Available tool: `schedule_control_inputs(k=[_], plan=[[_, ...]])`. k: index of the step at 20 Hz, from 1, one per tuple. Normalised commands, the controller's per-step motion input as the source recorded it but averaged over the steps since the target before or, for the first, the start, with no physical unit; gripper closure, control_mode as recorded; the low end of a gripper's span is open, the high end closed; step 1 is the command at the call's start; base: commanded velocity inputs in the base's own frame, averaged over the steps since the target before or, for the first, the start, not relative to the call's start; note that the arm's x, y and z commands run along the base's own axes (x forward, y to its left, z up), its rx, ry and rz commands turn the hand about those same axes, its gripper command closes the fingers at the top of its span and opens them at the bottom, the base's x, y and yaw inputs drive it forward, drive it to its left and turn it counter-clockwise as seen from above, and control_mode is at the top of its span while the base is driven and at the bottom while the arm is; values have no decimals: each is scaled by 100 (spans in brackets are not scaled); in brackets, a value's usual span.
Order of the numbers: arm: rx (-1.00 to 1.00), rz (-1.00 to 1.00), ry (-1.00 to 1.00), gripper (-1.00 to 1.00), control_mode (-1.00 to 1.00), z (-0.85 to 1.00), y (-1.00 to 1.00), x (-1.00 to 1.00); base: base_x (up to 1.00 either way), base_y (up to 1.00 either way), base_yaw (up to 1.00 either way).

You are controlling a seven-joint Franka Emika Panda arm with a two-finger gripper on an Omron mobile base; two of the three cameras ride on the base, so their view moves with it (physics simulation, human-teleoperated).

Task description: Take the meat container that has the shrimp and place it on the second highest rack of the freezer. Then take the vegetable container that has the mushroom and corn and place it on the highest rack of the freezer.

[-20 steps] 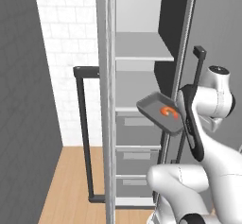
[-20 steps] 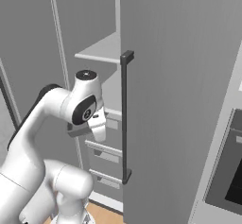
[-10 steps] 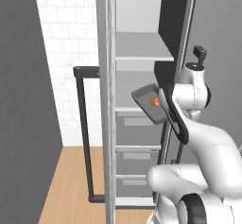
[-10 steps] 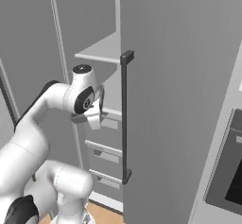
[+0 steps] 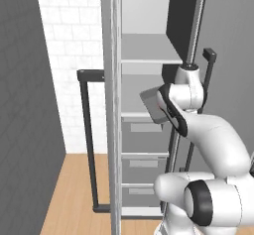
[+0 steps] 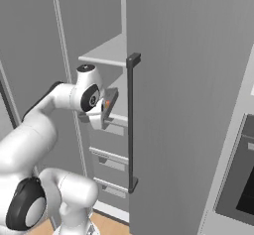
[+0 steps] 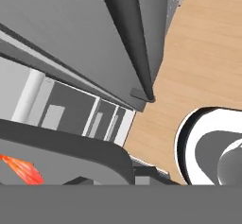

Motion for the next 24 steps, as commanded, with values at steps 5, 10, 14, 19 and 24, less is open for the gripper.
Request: schedule_control_inputs(k=[5, 10, 14, 19, 24], plan=[[0, -6, 0, 100, -100, -30, 18, 33, 0, 0, 0], [0, -4, -2, 100, -100, -47, 2, 22, 0, 0, 0], [0, -3, -3, 100, -100, -35, 0, 41, 0, 0, 0], [0, -3, -4, 100, -100, -5, 5, 58, 0, 0, 0], [1, -4, -1, 100, -100, 0, 1, 66, 0, 0, 0]])
